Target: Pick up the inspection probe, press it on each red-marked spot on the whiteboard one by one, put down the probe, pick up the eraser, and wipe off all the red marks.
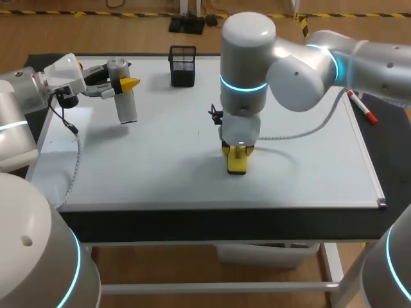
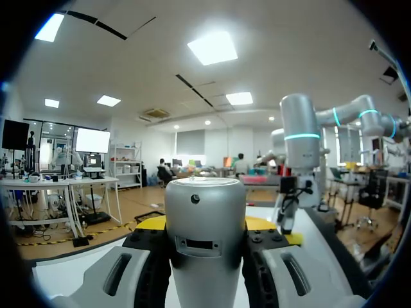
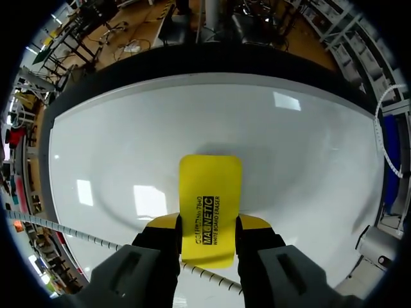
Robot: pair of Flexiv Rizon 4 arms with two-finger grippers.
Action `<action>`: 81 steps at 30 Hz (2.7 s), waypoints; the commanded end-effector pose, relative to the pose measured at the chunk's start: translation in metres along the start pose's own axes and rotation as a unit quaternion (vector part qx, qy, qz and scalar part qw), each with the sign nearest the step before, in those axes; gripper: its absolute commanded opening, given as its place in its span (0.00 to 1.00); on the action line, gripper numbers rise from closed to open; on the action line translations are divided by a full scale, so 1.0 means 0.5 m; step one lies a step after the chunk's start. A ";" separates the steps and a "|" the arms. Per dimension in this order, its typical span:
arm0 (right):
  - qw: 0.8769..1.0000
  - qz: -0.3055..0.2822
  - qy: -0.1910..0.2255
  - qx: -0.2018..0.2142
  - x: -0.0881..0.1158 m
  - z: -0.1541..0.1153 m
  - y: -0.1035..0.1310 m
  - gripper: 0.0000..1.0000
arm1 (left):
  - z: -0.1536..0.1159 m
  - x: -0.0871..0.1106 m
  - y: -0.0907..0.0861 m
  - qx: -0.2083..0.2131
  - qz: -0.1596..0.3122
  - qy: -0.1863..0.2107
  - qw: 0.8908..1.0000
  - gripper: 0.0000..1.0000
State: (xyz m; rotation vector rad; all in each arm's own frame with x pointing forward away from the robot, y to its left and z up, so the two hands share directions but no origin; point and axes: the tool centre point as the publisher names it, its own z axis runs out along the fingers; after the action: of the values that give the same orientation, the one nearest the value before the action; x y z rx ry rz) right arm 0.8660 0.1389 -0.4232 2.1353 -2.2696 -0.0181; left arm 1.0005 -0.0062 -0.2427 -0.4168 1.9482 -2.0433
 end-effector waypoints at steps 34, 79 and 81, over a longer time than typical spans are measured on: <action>1.000 -0.007 0.019 0.022 0.028 -0.080 -0.036 0.00 | 0.000 0.001 -0.001 0.000 0.001 0.000 1.000 0.00; 0.999 -0.040 -0.010 0.033 -0.013 -0.120 -0.439 0.00 | 0.000 0.001 -0.001 0.000 0.001 0.000 1.000 0.00; 0.999 -0.039 -0.010 0.031 -0.016 -0.118 -0.451 0.00 | 0.000 0.001 -0.001 0.000 0.001 0.000 1.000 0.00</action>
State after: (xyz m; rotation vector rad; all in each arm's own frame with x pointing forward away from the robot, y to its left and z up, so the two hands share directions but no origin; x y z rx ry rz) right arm 1.0801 0.1275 -0.3672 2.2905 -2.2527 0.0670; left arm 1.0005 -0.0063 -0.2428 -0.4169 1.9481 -2.0434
